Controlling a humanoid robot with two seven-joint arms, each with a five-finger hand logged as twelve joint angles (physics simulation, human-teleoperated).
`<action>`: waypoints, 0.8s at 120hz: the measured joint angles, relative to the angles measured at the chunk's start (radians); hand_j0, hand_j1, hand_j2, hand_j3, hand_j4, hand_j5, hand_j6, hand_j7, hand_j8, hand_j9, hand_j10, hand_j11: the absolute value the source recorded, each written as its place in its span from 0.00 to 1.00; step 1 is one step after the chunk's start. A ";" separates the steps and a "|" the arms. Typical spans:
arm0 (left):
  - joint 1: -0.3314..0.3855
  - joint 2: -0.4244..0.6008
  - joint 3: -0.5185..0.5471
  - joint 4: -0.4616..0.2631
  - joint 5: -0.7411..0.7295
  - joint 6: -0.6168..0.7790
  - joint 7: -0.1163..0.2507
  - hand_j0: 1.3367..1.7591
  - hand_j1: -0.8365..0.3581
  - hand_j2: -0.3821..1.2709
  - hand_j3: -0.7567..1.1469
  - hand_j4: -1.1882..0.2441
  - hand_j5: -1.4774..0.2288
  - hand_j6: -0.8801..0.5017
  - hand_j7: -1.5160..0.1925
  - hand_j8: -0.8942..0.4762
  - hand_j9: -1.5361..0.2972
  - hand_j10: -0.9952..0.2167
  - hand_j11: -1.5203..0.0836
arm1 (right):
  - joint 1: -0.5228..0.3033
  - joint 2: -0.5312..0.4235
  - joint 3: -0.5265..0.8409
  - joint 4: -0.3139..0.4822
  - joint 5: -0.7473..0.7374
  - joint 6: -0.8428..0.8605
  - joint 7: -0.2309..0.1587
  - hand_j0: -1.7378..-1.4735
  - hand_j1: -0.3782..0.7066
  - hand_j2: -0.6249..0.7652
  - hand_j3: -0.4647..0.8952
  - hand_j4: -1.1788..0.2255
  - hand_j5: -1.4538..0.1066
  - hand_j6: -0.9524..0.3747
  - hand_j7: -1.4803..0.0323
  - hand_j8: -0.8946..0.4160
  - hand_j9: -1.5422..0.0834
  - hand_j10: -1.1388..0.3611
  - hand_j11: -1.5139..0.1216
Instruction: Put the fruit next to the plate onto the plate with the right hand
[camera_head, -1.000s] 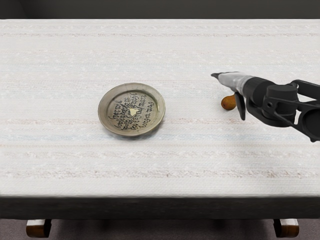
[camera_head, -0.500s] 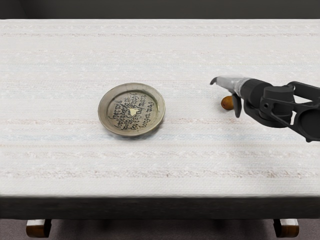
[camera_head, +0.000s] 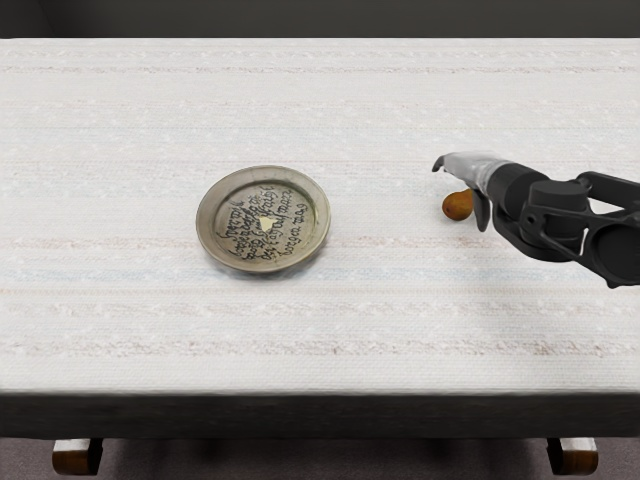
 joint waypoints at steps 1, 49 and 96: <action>0.000 0.000 0.000 0.000 0.000 0.000 0.000 0.76 0.97 0.23 0.40 0.82 0.85 0.62 0.87 0.64 0.82 0.80 0.93 | 0.000 0.001 -0.001 0.000 0.000 0.000 0.000 0.30 0.26 0.42 0.34 0.68 0.75 0.55 0.79 0.52 0.78 0.61 0.76; 0.000 0.000 0.000 0.000 0.000 0.000 0.000 0.76 0.97 0.23 0.40 0.82 0.85 0.62 0.87 0.64 0.82 0.80 0.93 | -0.009 0.018 -0.005 -0.002 0.002 -0.026 -0.001 0.30 0.27 0.42 0.34 0.68 0.74 0.54 0.79 0.51 0.77 0.61 0.75; 0.000 0.000 0.000 0.000 0.000 0.000 0.000 0.76 0.97 0.23 0.40 0.82 0.85 0.62 0.87 0.64 0.82 0.80 0.93 | -0.020 0.023 -0.009 -0.018 0.007 -0.030 0.000 0.30 0.29 0.42 0.34 0.67 0.73 0.53 0.77 0.50 0.76 0.60 0.73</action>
